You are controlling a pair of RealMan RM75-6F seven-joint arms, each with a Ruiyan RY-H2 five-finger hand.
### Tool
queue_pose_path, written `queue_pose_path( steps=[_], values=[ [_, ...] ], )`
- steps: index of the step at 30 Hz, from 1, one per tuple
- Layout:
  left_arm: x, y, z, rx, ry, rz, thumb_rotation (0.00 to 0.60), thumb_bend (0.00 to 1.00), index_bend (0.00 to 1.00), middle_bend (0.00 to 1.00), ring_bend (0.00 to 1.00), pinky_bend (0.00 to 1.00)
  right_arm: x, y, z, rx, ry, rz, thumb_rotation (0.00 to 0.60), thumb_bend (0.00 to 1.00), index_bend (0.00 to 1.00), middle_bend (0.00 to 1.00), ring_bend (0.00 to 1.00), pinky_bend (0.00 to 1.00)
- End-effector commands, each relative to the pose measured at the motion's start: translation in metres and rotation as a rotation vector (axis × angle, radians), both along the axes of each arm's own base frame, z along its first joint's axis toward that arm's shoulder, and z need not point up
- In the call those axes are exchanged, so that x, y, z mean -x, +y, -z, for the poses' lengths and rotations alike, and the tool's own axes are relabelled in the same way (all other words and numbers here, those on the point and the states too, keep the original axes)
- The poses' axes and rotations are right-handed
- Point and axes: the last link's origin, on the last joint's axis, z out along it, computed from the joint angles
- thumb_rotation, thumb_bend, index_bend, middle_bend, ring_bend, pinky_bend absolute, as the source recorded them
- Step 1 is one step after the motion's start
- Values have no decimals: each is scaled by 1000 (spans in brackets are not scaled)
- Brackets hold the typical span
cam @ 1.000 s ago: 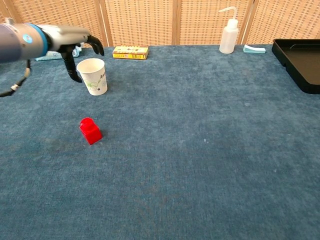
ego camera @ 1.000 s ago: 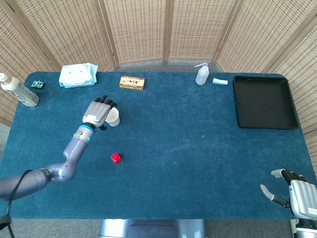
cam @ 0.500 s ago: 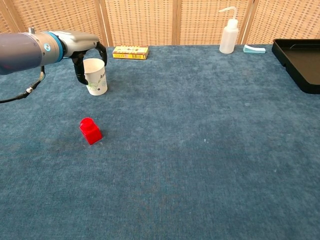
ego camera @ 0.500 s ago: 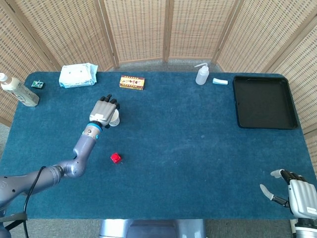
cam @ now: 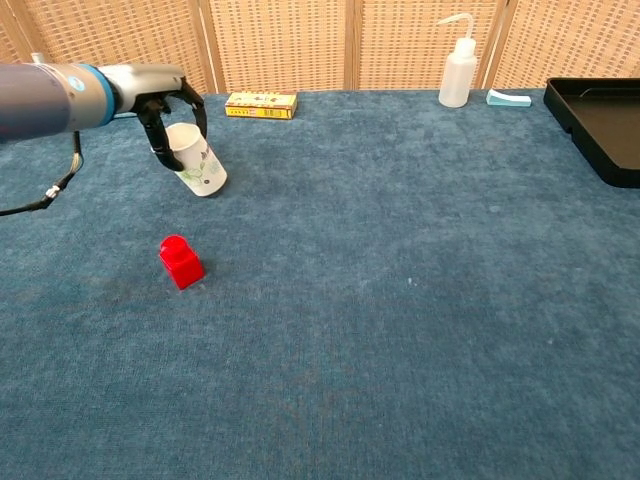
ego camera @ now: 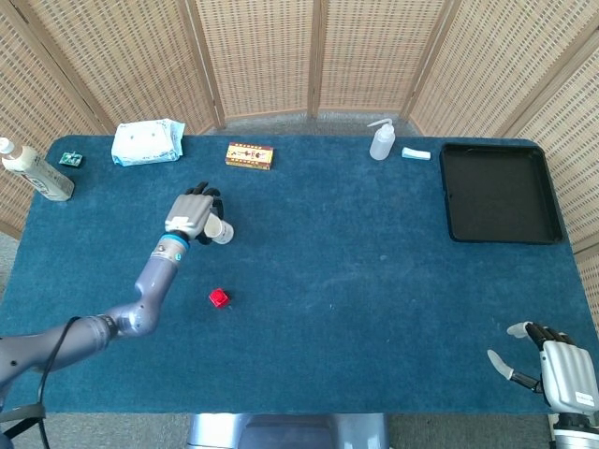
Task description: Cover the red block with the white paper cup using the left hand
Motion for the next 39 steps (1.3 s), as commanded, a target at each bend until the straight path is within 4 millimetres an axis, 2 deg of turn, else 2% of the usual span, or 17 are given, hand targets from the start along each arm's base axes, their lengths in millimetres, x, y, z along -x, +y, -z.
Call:
queue_pose_path(
  steps=[1,5,9,11,15,18,21,24,29,32,39],
  values=[
    [10,-9,-11,81,-260,-183,600,192,487,178,0,117,0,-1,2,-4,-7,-2,142,276,398,420,398,378],
    [21,-12,-18,131,-440,-322,600,185,487,178,0,117,-1,-2,6,-14,-15,-10,144,276,398,420,399,377],
    [27,-13,-21,159,-519,-383,600,177,485,178,0,117,-2,-3,7,-15,-16,-15,144,276,398,420,399,378],
    [27,-13,-26,172,-551,-398,600,167,447,178,0,116,-3,-3,6,-12,-16,-15,144,276,397,420,399,377],
    [32,-10,-35,190,-441,-338,600,121,230,143,0,88,-3,-1,5,-8,-15,-13,142,276,398,420,399,377],
    [33,-8,-44,167,-235,-213,600,104,178,115,0,67,-3,0,4,-6,-15,-11,143,276,398,420,399,378],
    [30,-7,-49,122,-76,-106,600,100,171,106,0,48,-4,1,4,-4,-16,-15,143,276,398,420,399,378],
    [24,-9,-50,87,9,-37,600,100,172,104,0,47,-5,1,3,-1,-18,-17,145,276,398,420,399,377],
    [12,-19,-42,82,133,72,600,111,225,105,0,42,-5,3,1,6,-16,-18,144,276,398,420,399,378],
    [8,-25,-34,92,173,107,600,135,259,105,0,30,-5,3,0,6,-16,-16,147,276,398,420,399,377],
    [-1,-33,-14,105,199,132,600,155,267,104,0,30,-5,5,-1,5,-20,-15,145,276,398,420,400,378]
  ],
)
